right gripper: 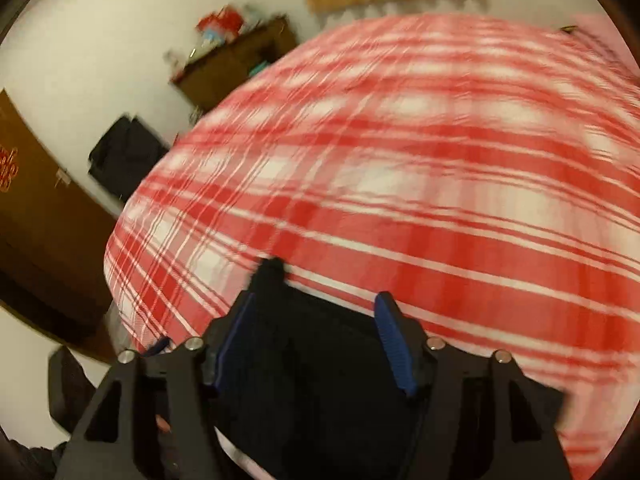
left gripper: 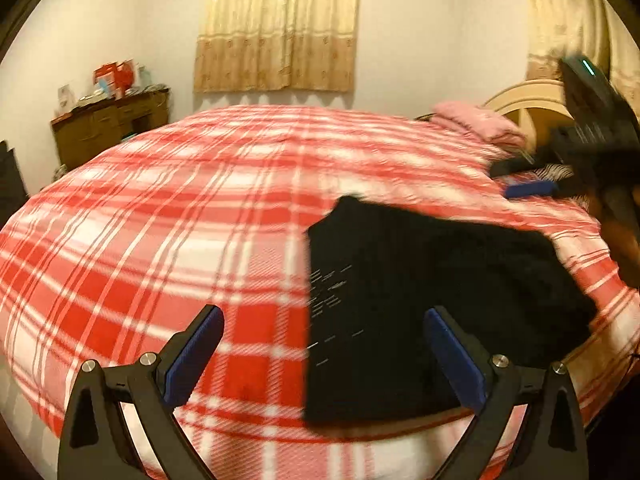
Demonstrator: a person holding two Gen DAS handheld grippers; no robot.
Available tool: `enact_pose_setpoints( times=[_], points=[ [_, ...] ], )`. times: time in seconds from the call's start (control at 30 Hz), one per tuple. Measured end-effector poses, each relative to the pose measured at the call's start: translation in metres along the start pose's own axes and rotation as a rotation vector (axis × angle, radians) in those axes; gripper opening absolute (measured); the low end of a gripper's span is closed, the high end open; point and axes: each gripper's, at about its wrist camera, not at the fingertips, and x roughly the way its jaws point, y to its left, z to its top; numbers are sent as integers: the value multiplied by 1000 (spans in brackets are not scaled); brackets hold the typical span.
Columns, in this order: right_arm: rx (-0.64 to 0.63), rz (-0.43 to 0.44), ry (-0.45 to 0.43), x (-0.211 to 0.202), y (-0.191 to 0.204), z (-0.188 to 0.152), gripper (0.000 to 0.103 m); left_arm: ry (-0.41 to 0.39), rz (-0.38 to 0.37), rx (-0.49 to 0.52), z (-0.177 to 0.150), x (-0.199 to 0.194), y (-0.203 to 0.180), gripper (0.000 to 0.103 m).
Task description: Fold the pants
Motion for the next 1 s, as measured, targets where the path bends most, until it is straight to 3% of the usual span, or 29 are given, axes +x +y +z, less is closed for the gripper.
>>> enact_pose_setpoints(
  times=[0.13, 0.3, 0.37, 0.47, 0.53, 0.87, 1.0],
  points=[
    [104, -94, -65, -57, -47, -39, 67, 30, 5, 59, 7, 13, -24, 101],
    [141, -193, -41, -81, -69, -94, 67, 81, -1, 109, 2, 26, -44, 101],
    [127, -181, -36, -82, -65, -110, 65, 139, 23, 156, -5, 36, -54, 101],
    [126, -217, 53, -63, -67, -126, 49, 154, 19, 144, -12, 41, -50, 101],
    [110, -218, 75, -54, -66, -139, 48, 154, 14, 141, -14, 38, -50, 101],
    [126, -166, 63, -55, -79, -141, 47, 106, 60, 90, 2, 24, -24, 101],
    [150, -148, 62, -60, -80, -145, 47, 123, 65, 63, 8, 33, -11, 101]
  ],
)
